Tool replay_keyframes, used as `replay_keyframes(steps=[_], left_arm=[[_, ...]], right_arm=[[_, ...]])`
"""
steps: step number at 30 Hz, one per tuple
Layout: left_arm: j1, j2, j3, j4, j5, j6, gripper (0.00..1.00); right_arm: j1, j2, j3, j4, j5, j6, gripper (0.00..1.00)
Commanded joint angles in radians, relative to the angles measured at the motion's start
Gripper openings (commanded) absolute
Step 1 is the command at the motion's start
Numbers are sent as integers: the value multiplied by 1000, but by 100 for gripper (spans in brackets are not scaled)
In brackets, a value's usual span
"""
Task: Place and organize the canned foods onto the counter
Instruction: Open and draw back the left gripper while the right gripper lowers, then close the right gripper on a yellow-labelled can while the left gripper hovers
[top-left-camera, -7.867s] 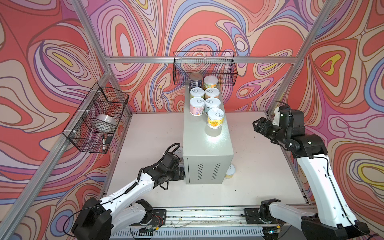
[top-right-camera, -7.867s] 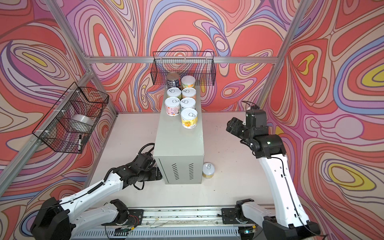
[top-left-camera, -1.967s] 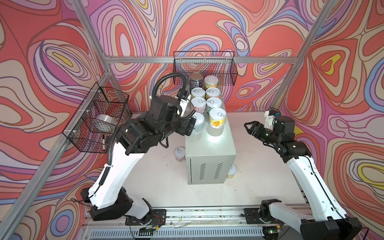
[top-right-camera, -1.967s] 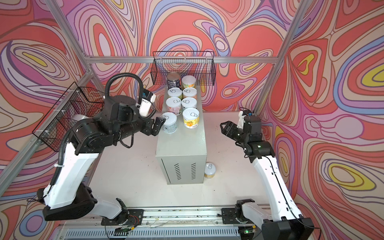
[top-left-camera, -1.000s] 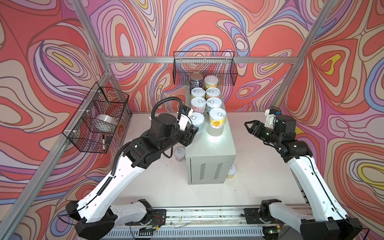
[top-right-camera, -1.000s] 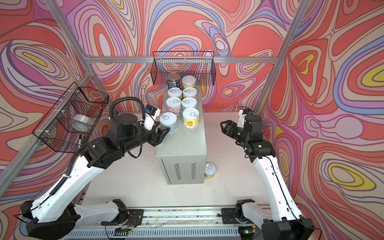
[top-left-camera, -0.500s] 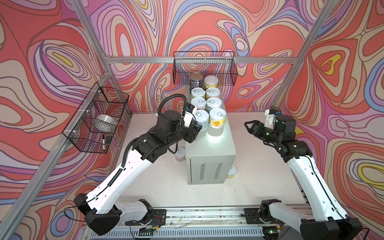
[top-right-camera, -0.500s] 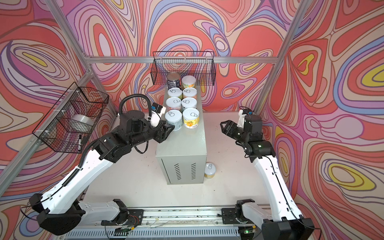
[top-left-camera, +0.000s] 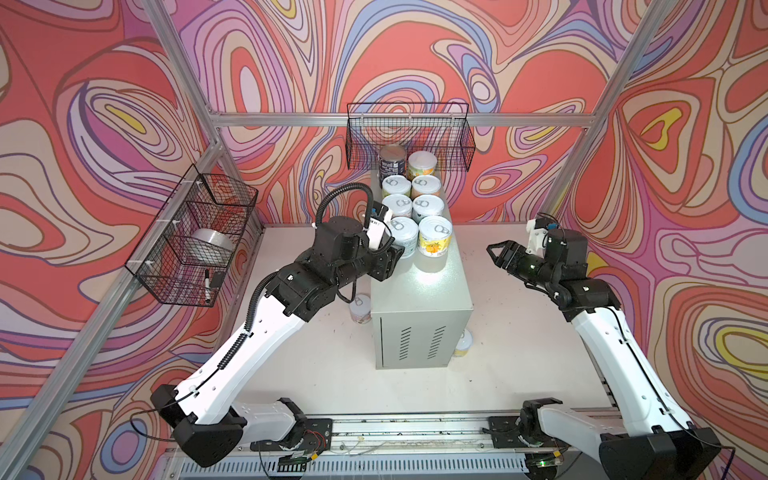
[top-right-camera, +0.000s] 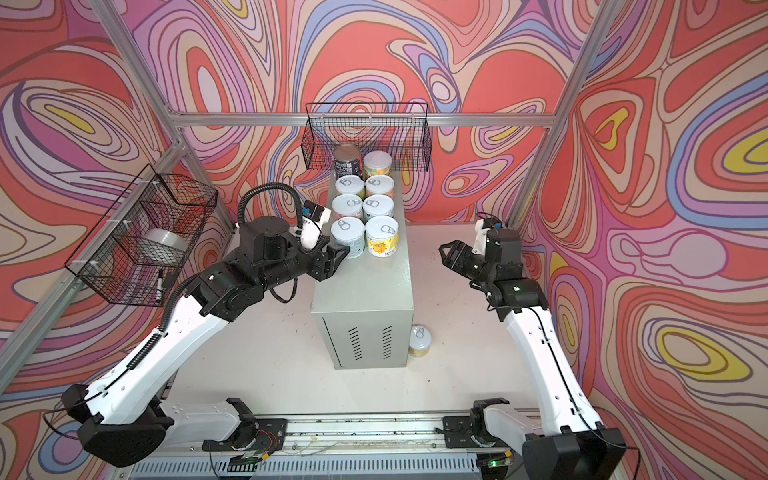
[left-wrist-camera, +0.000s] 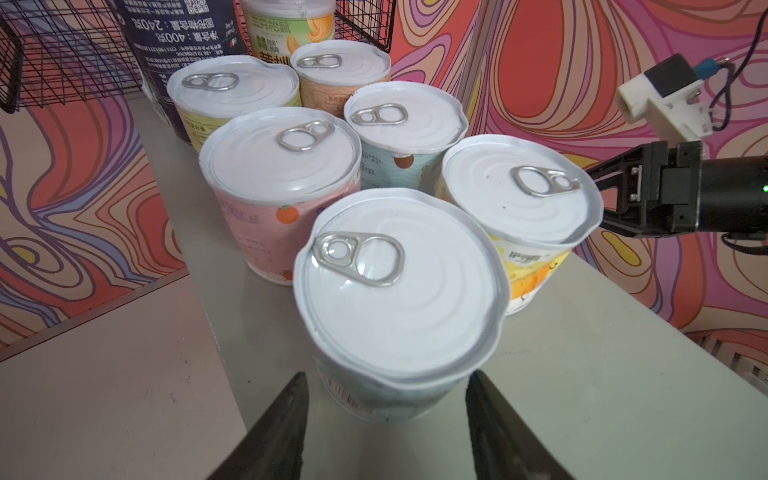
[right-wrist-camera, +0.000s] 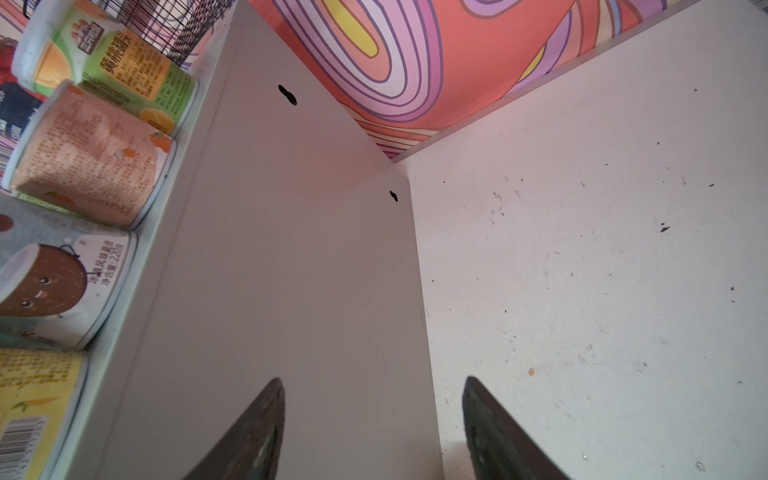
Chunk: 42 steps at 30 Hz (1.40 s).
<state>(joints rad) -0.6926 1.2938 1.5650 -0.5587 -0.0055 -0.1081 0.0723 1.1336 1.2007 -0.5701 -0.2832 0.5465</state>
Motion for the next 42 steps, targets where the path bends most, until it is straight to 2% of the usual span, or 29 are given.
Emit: replay_keyframes(steps=[1,3,4,8,12,17,20,23,32,42], left_arm=[[5,-40,32,-32,-86,-3,83],[5,-72,30,-56,-139,3,97],[5,-89,32,-75,-170,4,100],[14,-145,61,-190,-270,-21,100],[48,-193,50,-281,-296,-70,100],[71,-290,-139,-234,-369,-150,100],[102,-312,-232,-244,-346,-215,100],[111,-343,-352,-178,-290,-224,100],[132,-340,-509,-121,-243,-327,100],[153,-326,-552,-96,-180,-335,100]], right_arm=[[-5,7,46,-28,16,-36,70],[-5,11,52,-69,40,-62,70],[-5,11,52,-89,48,-71,71],[-5,6,41,-168,61,-103,75],[-6,-4,11,-217,57,-112,78],[-3,20,-35,-283,13,-106,81],[7,23,-88,-296,4,-97,82],[54,20,-136,-310,33,-81,85],[289,-6,-290,-348,137,43,89],[310,-105,-390,-458,71,48,86]])
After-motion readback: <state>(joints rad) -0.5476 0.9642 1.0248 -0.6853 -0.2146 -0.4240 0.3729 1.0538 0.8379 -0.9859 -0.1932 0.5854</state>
